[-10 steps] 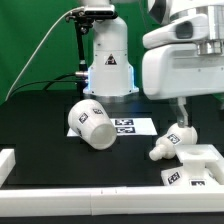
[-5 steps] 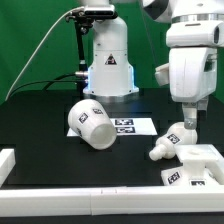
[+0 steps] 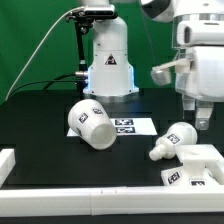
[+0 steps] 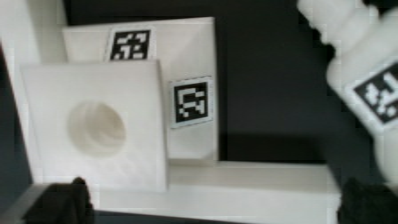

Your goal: Assemble lamp

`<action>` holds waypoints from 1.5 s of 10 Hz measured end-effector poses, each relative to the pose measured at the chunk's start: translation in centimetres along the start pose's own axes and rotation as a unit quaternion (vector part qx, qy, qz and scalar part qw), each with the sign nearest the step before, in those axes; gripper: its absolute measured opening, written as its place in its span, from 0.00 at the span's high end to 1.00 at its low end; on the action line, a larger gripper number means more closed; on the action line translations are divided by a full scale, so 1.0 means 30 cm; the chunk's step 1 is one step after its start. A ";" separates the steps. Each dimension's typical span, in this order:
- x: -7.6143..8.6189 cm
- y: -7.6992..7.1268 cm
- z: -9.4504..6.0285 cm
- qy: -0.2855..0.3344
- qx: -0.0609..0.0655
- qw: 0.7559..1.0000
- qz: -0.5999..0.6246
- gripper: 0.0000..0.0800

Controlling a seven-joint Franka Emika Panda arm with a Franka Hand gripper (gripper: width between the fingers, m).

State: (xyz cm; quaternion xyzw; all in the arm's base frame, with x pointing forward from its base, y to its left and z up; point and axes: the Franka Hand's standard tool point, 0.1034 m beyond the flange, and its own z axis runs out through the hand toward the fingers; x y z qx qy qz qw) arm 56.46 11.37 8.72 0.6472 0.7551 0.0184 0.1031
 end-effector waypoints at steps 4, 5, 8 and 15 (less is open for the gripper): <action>-0.007 -0.037 0.017 -0.020 0.012 0.988 -0.153 0.13; -0.011 -0.038 0.019 -0.021 0.013 0.983 -0.180 0.13; -0.010 -0.135 0.068 -0.039 0.035 0.972 -0.227 0.13; 0.041 -0.211 0.101 -0.052 0.048 0.981 -0.180 0.13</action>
Offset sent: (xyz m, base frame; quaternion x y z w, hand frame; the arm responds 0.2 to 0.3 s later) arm 0.0000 0.0000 0.0000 0.0000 0.0000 -0.1938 0.9810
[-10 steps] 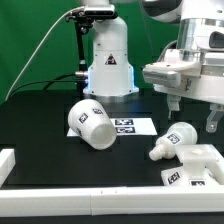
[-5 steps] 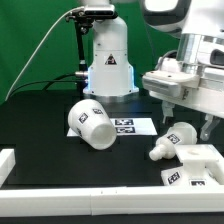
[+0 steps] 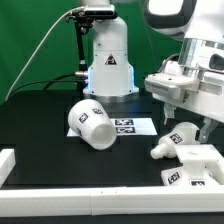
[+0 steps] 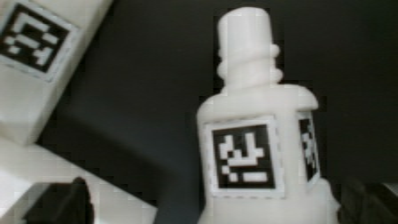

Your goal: Assemble lamp

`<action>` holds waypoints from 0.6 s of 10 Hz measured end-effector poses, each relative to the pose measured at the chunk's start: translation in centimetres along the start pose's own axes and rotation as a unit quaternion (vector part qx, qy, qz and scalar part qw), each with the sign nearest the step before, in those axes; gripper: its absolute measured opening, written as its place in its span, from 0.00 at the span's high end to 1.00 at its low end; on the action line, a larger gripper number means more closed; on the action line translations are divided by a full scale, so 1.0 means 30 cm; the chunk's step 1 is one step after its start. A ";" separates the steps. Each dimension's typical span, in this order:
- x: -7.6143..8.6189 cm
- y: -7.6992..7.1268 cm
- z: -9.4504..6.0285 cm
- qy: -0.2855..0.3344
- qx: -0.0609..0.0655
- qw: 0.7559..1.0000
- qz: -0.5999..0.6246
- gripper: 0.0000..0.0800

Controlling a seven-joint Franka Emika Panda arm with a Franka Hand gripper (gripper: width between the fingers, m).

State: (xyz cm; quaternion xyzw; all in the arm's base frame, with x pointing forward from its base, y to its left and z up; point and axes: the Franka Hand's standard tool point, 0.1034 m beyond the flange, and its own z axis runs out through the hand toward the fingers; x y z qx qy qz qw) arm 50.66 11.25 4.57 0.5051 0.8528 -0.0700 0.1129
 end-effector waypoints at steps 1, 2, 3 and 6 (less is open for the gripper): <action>-0.001 -0.009 0.012 0.000 0.005 1.000 0.004 0.13; -0.011 -0.018 0.028 -0.001 0.009 1.000 0.006 0.13; -0.003 -0.035 0.055 0.000 0.017 1.000 0.009 0.13; 0.019 -0.059 0.107 0.006 0.026 1.000 0.014 0.13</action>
Offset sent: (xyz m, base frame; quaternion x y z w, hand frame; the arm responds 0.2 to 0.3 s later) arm -0.0092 -0.0041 -0.0222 0.0079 0.0143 0.0112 0.9998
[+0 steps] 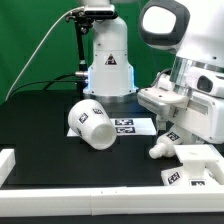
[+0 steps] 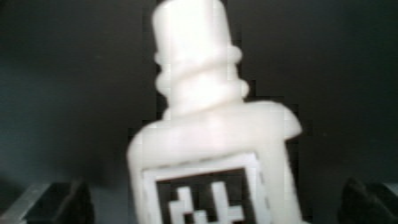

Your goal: Assemble lamp

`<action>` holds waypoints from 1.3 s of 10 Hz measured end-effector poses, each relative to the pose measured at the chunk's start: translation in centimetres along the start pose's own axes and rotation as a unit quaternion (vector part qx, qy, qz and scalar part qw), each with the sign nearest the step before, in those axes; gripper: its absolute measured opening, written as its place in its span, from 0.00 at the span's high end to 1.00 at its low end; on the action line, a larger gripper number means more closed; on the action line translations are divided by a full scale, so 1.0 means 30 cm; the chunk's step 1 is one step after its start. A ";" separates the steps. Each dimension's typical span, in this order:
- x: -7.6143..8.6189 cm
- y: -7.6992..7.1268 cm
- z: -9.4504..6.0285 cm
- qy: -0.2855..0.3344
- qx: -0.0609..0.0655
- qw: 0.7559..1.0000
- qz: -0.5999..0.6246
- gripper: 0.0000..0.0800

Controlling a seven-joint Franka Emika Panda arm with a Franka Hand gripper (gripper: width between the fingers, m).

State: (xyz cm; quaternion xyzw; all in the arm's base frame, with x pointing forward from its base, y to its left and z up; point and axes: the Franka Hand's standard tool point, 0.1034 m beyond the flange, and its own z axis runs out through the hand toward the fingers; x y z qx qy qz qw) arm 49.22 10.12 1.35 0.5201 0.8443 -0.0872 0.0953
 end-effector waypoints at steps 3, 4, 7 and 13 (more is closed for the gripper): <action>-0.001 0.001 0.000 0.001 -0.001 1.000 0.001 0.16; -0.001 0.001 0.000 0.001 -0.001 1.000 0.007 0.37; -0.001 0.002 0.000 0.001 -0.001 1.000 0.020 0.47; 0.082 -0.172 -0.114 0.014 0.034 0.870 0.491 0.47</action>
Offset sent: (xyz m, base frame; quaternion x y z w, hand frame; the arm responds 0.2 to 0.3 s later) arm 0.0000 0.0000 0.0000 0.0000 0.0000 0.0000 1.0000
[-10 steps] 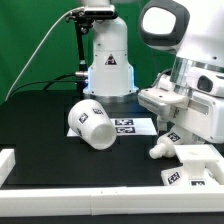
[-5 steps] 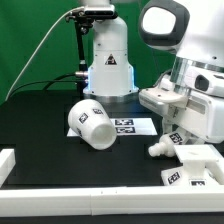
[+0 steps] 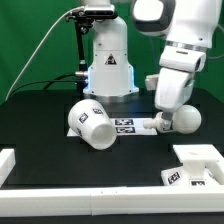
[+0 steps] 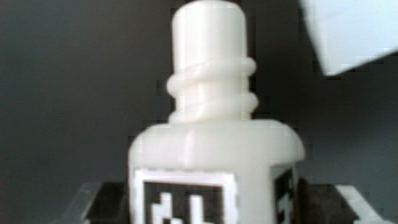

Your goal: Assemble lamp

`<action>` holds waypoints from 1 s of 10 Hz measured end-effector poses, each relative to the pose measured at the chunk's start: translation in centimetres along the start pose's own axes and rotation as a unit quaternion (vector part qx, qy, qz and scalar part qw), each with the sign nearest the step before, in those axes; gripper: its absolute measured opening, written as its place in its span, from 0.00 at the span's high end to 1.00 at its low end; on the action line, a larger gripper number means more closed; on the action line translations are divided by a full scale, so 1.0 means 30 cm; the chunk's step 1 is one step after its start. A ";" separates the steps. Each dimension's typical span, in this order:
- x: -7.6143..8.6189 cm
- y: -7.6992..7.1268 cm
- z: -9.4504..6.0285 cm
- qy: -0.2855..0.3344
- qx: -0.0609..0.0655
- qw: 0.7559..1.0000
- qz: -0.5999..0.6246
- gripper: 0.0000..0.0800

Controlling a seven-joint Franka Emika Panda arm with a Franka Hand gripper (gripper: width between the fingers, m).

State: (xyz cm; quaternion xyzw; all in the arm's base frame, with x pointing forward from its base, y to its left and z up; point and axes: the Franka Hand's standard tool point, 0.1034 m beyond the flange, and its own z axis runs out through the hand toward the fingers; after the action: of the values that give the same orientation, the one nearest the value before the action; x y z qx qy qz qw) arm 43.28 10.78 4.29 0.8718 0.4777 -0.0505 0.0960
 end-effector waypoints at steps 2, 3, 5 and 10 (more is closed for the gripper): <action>0.007 -0.005 0.010 0.009 0.002 0.999 0.046 0.47; 0.009 -0.008 0.010 0.010 0.006 0.997 0.081 0.47; 0.042 -0.044 0.001 0.016 0.008 0.973 0.229 0.47; 0.063 -0.118 0.034 -0.012 0.075 0.813 0.577 0.47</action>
Offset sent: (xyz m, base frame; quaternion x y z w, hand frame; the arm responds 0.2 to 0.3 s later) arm 0.0000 0.0000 0.0000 0.0000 0.0000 0.1938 0.9810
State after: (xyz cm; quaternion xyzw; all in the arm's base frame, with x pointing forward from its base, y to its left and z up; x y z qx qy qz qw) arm 41.32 13.97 2.54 0.9912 -0.1193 -0.0321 0.0471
